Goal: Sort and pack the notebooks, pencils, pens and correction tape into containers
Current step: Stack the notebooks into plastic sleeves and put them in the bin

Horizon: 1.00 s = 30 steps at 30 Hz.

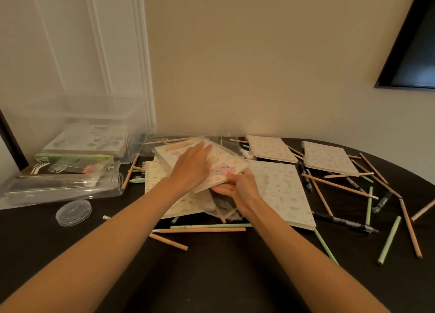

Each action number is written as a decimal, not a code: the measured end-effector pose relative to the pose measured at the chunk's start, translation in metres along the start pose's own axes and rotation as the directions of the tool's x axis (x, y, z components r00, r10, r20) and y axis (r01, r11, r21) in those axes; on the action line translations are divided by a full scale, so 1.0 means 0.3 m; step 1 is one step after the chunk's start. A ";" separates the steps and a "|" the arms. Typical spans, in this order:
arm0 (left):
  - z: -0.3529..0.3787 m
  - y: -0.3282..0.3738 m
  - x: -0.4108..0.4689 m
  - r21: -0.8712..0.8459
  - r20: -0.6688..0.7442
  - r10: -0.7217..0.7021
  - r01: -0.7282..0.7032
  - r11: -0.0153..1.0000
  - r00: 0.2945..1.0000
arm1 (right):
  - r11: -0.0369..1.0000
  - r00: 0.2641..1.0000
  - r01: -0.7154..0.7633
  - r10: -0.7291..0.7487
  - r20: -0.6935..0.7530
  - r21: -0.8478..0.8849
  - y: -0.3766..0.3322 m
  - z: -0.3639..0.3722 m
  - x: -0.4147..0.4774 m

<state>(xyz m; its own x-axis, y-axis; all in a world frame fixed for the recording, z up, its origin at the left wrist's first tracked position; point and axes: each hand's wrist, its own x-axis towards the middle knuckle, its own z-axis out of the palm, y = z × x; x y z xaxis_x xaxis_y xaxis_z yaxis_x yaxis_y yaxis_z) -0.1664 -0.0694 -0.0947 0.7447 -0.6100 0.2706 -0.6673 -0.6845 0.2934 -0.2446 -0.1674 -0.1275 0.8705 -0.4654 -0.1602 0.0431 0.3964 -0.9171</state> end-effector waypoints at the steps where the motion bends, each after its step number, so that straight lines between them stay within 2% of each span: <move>1: 0.010 0.010 0.026 -0.022 -0.033 0.033 -0.034 0.999 0.999 | 1.000 1.000 0.018 -0.019 0.011 0.006 -0.001 0.008 0.013; 5: 0.042 0.030 0.083 -0.195 -0.122 0.129 -0.151 0.969 0.984 | 0.997 0.999 0.045 -0.047 0.027 0.068 -0.006 0.034 0.067; 10: 0.037 -0.016 0.121 -0.260 -0.115 0.069 -0.097 0.961 0.991 | 0.995 0.994 0.057 -0.065 0.088 0.084 0.006 0.082 0.121; 15: 0.021 -0.027 0.142 -0.261 -0.081 0.109 -0.126 0.957 0.991 | 0.995 0.995 0.098 -0.099 0.022 0.030 0.022 0.133 0.189; 18: 0.018 -0.021 0.140 -0.371 -0.067 0.136 -0.151 0.916 0.988 | 0.994 0.994 0.111 -0.111 0.020 -0.012 0.013 0.146 0.211; 20: 0.025 -0.025 0.141 -0.454 -0.116 0.126 -0.165 0.876 0.985 | 0.993 0.993 0.114 -0.114 0.014 -0.039 0.008 0.154 0.219; 24: 0.027 -0.034 0.159 -0.469 -0.181 0.122 -0.194 0.862 0.976 | 0.992 0.992 0.123 -0.124 -0.017 -0.011 0.012 0.163 0.204; 30: 0.031 -0.035 0.162 -0.472 -0.139 0.166 -0.212 0.856 0.976 | 0.992 0.990 0.130 -0.129 -0.063 0.000 0.030 0.159 0.165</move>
<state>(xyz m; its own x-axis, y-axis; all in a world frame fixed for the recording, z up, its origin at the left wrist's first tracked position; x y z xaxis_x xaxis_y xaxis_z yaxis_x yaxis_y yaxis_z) -0.1231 -0.0954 -0.0932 0.6158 -0.6532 0.4407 -0.7321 -0.2676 0.6264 -0.1778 -0.1491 -0.1263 0.8250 -0.5617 -0.0629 0.1557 0.3329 -0.9300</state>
